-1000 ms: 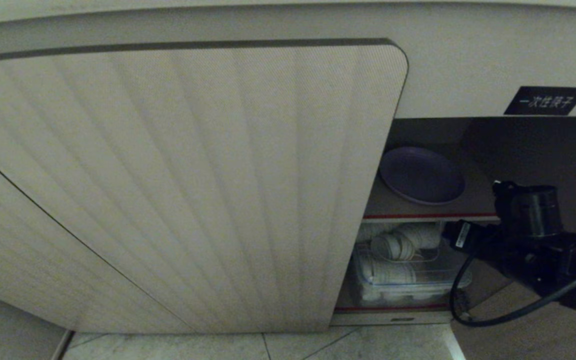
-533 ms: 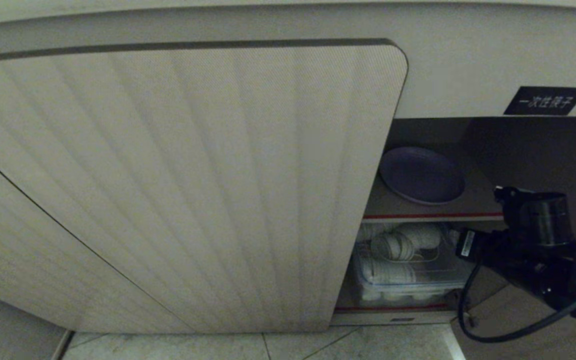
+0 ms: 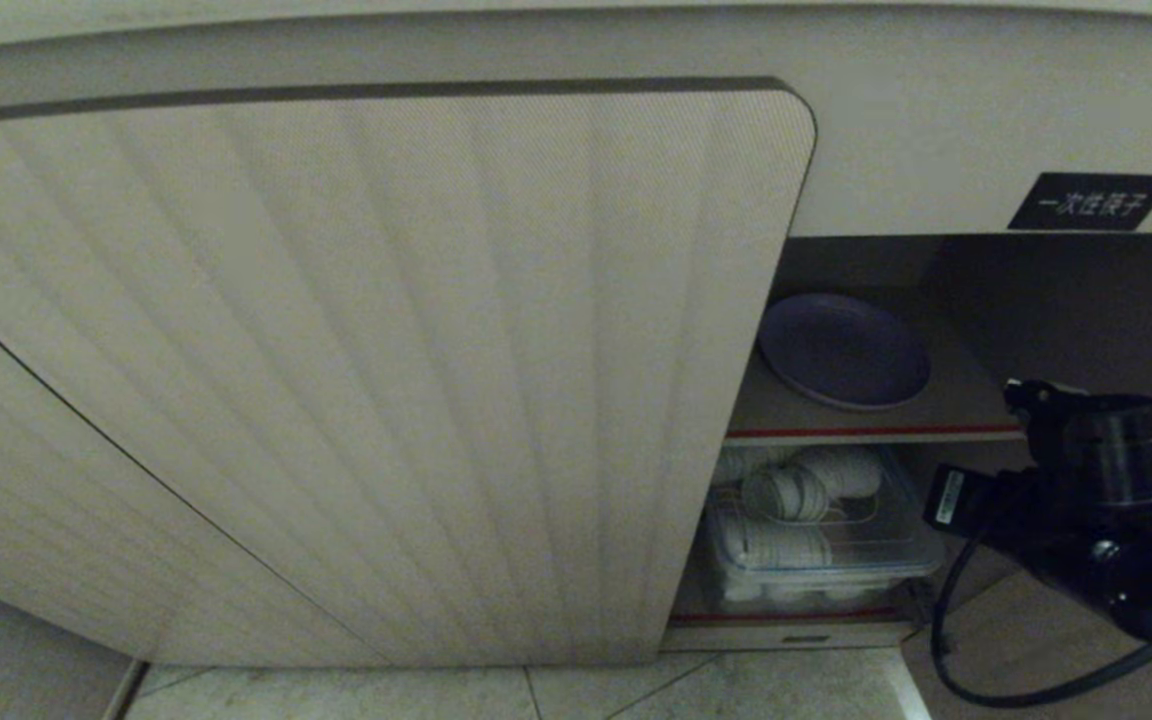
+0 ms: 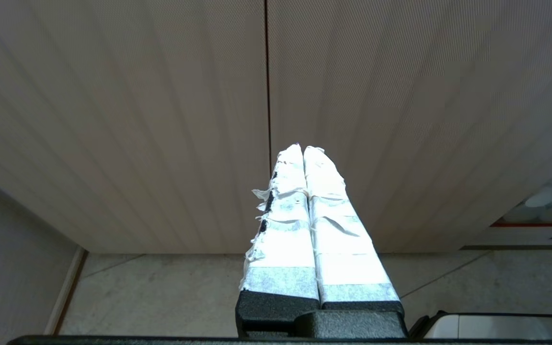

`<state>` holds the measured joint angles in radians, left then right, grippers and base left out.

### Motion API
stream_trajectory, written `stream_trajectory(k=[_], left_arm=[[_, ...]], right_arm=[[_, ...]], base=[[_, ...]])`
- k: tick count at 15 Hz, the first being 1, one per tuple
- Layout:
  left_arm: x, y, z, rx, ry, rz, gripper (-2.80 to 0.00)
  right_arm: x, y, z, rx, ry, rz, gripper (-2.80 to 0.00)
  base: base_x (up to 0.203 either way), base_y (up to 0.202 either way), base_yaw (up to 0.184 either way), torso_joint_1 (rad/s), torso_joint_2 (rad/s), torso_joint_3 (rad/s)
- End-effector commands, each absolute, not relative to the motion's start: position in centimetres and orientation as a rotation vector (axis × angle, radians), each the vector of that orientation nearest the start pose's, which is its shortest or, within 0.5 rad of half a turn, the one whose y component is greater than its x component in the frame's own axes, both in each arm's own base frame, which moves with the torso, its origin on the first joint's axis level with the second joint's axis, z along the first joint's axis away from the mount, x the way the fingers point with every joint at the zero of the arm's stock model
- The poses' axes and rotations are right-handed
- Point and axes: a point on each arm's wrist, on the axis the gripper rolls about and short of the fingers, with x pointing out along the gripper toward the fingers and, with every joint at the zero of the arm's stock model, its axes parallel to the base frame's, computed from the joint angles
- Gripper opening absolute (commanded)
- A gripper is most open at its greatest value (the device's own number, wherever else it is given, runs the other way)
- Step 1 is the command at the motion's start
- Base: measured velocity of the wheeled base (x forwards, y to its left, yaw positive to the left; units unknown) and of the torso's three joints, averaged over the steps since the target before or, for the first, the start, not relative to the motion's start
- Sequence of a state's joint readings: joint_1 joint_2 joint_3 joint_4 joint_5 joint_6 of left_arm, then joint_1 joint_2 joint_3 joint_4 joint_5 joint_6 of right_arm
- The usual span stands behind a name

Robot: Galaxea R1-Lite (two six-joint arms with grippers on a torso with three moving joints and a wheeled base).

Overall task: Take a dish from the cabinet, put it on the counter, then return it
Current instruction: Close the cabinet door

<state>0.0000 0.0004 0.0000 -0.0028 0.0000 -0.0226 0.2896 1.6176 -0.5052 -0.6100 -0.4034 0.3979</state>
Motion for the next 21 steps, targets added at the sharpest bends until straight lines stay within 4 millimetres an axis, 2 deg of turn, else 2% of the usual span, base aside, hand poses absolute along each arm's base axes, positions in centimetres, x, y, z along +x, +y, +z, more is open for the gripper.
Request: stream_trajectory(k=[1, 9, 16, 21], left_arm=[[-2.3, 0.0, 7.6, -0.023, -0.003, 0.0, -2.8], [-2.3, 0.0, 7.6, -0.023, -0.003, 0.0, -2.8], [-2.3, 0.0, 7.6, -0.023, -0.003, 0.0, -2.8], [-2.3, 0.0, 7.6, -0.023, -0.003, 0.0, -2.8]], right_arm=[[23.5, 6.1, 12.9, 0.223, 0.437, -0.204, -2.8], [21.9, 5.7, 12.5, 0.215, 0.452, -0.205, -2.8], [19.7, 5.1, 11.5, 0.184, 0.489, -0.2, -2.8], [17.9, 4.6, 12.1, 0.151, 0.461, -0.18, -2.8]], base=[[0.0, 0.0, 0.0, 0.0, 0.0, 0.0], [0.0, 0.0, 0.0, 0.0, 0.0, 0.0], [0.0, 0.0, 0.0, 0.0, 0.0, 0.0], [0.0, 0.0, 0.0, 0.0, 0.0, 0.0]])
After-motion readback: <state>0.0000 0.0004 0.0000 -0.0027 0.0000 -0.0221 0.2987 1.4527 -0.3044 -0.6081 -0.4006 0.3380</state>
